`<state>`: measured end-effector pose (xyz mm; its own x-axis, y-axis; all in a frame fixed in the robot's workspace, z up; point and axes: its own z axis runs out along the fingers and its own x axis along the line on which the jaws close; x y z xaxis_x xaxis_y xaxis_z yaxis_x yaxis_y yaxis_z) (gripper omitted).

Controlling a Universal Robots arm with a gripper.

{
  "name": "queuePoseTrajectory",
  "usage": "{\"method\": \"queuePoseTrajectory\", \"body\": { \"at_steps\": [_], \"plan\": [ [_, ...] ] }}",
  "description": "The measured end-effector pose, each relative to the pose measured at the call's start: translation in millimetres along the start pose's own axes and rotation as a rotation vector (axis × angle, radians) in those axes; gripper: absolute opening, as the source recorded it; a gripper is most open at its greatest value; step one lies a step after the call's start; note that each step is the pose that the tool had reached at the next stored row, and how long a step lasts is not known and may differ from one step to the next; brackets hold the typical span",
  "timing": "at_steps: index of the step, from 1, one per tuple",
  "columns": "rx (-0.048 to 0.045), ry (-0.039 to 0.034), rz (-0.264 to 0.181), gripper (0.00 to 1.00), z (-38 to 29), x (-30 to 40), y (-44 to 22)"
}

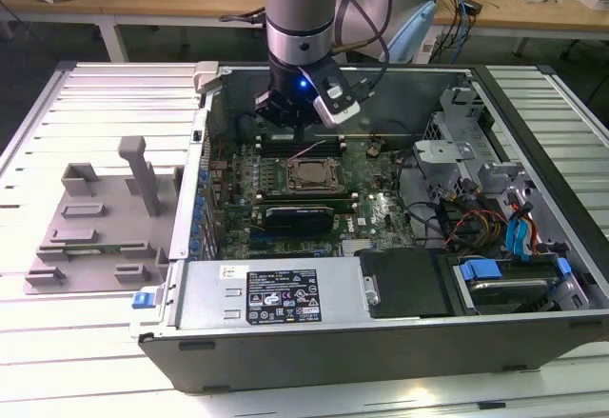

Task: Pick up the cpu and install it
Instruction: 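Install the first cpu locking lever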

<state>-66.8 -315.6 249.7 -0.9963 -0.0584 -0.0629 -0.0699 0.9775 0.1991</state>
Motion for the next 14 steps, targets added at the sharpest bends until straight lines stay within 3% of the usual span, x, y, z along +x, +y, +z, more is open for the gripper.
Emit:
{"method": "queuePoseTrajectory", "body": {
  "at_steps": [7, 10, 14],
  "plan": [
    [0.0, 0.0, 0.0, 0.11, 3.6, -2.1, -0.9],
    [0.0001, 0.0, 0.0, 0.11, 8.7, -3.5, -2.0],
    [0.0021, -0.0066, 0.032, 0.11, 11.4, -4.6, -2.6]
  ]
}}
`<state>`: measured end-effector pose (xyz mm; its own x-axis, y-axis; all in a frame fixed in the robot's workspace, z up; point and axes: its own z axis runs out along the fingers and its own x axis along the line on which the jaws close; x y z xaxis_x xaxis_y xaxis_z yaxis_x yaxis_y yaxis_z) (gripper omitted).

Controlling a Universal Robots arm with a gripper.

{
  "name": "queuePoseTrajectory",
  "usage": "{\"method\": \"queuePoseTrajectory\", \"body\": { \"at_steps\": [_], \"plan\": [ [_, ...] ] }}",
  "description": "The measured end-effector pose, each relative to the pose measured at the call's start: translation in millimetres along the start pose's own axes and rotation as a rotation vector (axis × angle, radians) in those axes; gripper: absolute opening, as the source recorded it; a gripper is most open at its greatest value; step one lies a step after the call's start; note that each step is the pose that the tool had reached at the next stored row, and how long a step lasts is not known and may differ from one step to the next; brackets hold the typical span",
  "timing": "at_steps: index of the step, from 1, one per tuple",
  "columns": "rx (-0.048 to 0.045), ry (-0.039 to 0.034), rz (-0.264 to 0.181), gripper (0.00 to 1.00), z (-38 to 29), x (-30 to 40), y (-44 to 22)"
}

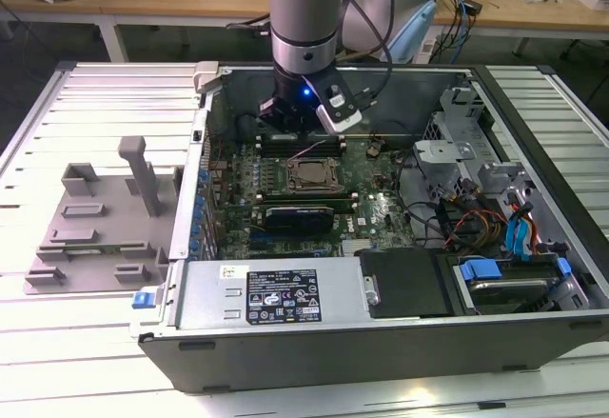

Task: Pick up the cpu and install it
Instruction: 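Install the first cpu locking lever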

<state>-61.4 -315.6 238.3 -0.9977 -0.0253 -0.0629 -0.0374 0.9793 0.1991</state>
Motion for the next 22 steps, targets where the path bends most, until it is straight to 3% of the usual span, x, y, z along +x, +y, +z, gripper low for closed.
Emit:
{"method": "queuePoseTrajectory", "body": {
  "at_steps": [9, 13, 17, 20, 22],
  "plan": [
    [0.0001, -0.004, 0.012, 0.11, 1.1, -0.5, -0.2],
    [0.0006, -0.0149, 0.01, 0.11, 4.1, -0.4, -0.9],
    [0.0006, -0.0181, 0.013, 0.11, 5.8, -0.2, -1.2],
    [0.0001, -0.0323, 0.01, 0.11, 7.4, -0.2, -1.5],
    [0.0006, -0.0363, 0.027, 0.11, 8.5, -0.2, -1.7]
  ]
}}
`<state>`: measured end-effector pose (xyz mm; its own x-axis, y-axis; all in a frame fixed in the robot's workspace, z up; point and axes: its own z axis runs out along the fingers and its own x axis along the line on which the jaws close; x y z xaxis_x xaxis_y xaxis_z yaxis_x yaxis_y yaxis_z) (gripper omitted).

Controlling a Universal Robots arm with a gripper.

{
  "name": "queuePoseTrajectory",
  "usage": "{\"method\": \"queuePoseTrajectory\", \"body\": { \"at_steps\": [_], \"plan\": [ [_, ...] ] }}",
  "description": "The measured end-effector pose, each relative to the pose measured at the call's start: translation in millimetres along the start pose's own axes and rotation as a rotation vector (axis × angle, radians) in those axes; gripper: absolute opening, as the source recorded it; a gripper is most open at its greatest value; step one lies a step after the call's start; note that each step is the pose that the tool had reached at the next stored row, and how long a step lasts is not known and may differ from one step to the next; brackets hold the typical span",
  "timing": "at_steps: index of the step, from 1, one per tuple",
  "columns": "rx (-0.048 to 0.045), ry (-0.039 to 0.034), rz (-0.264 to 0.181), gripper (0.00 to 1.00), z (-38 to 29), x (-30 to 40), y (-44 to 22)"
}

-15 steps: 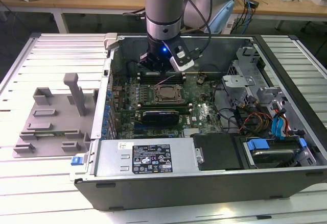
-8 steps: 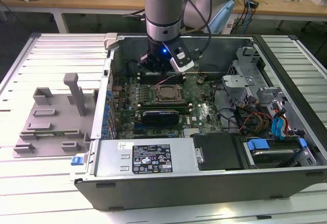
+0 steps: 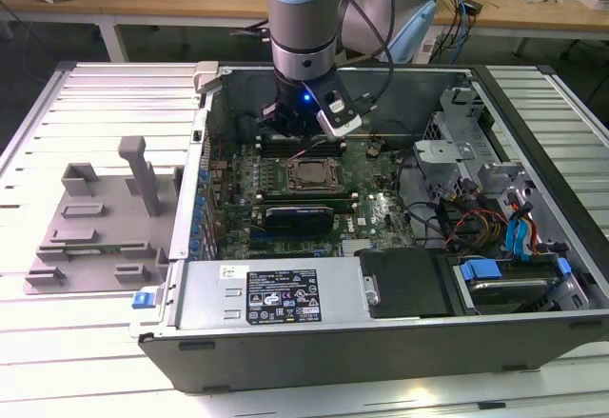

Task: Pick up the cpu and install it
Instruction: 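Install the first cpu locking lever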

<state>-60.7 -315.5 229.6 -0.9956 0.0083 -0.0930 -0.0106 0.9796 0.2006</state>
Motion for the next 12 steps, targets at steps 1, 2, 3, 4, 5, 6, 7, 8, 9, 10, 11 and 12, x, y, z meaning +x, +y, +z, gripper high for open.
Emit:
{"method": "queuePoseTrajectory", "body": {
  "at_steps": [1, 2, 3, 4, 5, 6, 7, 8, 9, 10, 11, 12],
  "plan": [
    [0.0012, -0.0025, 0.012, 0.11, 0.2, 0.0, -0.1],
    [0.0011, -0.0027, 0.013, 0.11, 0.2, 0.0, -0.1],
    [0.0011, -0.0028, 0.013, 0.11, 0.2, 0.0, 0.0],
    [0.0009, -0.0029, 0.013, 0.11, 0.4, -0.3, 0.0],
    [0.0009, -0.0029, 0.013, 0.11, 0.6, -1.6, 0.0],
    [0.001, -0.0028, 0.013, 0.11, 0.7, -2.9, -0.1],
    [0.001, -0.0028, 0.013, 0.11, 0.7, -3.4, -0.1],
    [0.0011, -0.0027, 0.013, 0.11, 0.7, -3.5, -0.1],
    [0.0011, -0.0028, 0.013, 0.11, 0.7, -3.6, -0.1],
    [0.001, -0.0028, 0.013, 0.11, 0.8, -3.6, -0.1],
    [0.0009, -0.0028, 0.013, 0.11, 1.2, -4.3, 0.0],
    [0.001, -0.0032, 0.014, 0.11, 1.6, -4.9, 0.0]
  ]
}}
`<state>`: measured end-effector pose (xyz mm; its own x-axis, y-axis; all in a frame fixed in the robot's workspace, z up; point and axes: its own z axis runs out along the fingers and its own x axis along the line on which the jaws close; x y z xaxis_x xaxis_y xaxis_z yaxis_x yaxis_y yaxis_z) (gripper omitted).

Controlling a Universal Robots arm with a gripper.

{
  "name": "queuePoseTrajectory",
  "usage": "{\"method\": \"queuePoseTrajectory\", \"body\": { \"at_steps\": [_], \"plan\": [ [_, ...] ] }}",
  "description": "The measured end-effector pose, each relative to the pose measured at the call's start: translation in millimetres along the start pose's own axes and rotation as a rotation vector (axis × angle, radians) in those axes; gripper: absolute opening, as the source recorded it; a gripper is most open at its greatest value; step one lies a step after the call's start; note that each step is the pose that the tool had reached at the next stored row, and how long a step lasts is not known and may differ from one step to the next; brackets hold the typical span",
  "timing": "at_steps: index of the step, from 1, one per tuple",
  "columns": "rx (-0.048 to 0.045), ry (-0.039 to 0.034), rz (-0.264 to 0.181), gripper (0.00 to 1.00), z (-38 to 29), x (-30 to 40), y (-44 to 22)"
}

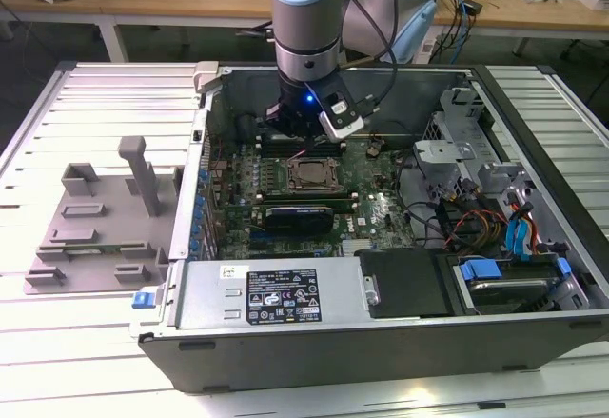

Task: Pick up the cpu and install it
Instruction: 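Install the first cpu locking lever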

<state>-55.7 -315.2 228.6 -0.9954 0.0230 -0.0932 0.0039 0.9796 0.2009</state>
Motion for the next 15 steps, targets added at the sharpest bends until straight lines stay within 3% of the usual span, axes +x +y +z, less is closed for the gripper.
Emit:
{"method": "queuePoseTrajectory", "body": {
  "at_steps": [7, 15],
  "plan": [
    [0.0066, -0.014, 0.069, 0.11, 3.4, -1.7, 2.2],
    [0.0067, -0.0141, 0.069, 0.11, 4.5, -1.6, 6.2]
  ]
}}
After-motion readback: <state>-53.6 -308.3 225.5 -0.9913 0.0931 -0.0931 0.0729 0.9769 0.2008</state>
